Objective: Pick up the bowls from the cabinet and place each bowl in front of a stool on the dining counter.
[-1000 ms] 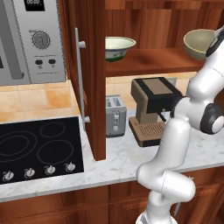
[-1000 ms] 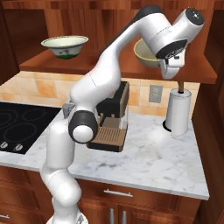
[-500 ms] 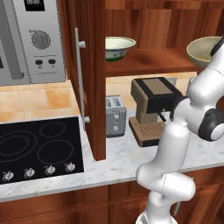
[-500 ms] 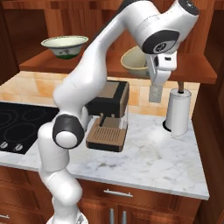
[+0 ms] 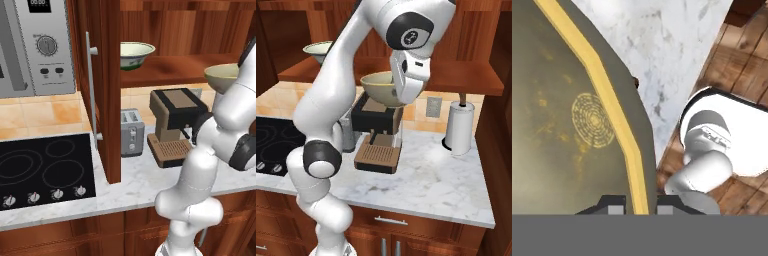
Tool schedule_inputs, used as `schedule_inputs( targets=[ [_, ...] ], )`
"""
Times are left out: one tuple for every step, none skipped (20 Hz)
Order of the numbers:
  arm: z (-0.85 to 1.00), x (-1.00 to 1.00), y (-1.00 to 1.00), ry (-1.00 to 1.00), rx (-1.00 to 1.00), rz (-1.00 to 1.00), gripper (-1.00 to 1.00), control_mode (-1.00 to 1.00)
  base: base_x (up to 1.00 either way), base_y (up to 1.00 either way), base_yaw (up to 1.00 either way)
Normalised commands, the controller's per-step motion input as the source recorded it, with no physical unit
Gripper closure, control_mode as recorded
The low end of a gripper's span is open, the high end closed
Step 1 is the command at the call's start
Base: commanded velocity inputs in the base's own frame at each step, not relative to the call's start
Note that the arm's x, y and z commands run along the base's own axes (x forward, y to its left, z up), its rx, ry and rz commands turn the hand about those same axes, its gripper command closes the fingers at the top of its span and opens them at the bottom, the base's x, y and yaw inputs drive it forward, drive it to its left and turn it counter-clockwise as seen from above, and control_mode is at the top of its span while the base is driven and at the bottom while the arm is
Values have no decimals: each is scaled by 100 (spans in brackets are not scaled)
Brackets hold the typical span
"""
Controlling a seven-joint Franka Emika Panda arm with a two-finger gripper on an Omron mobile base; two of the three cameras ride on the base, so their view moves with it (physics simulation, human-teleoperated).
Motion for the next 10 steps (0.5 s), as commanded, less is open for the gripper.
schedule_inputs(
  targets=[
    [-11,-81,64,19,3,0,100,-100,0,0,0],
    [-19,-74,62,16,4,0,100,-100,0,0,0],
    [-24,-76,62,15,4,0,100,-100,0,0,0],
    [-25,-73,61,13,5,0,100,-100,0,0,0],
    [-26,-66,59,10,5,0,100,-100,0,0,0],
    [-32,-59,59,5,6,0,100,-100,0,0,0],
    [-32,-54,58,3,7,0,100,-100,0,0,0],
    [-43,-48,54,0,6,0,100,-100,0,0,0],
    [-46,-46,51,0,7,0,100,-100,0,0,0],
    [-48,-38,53,-1,8,0,100,-100,0,0,0]
  ],
)
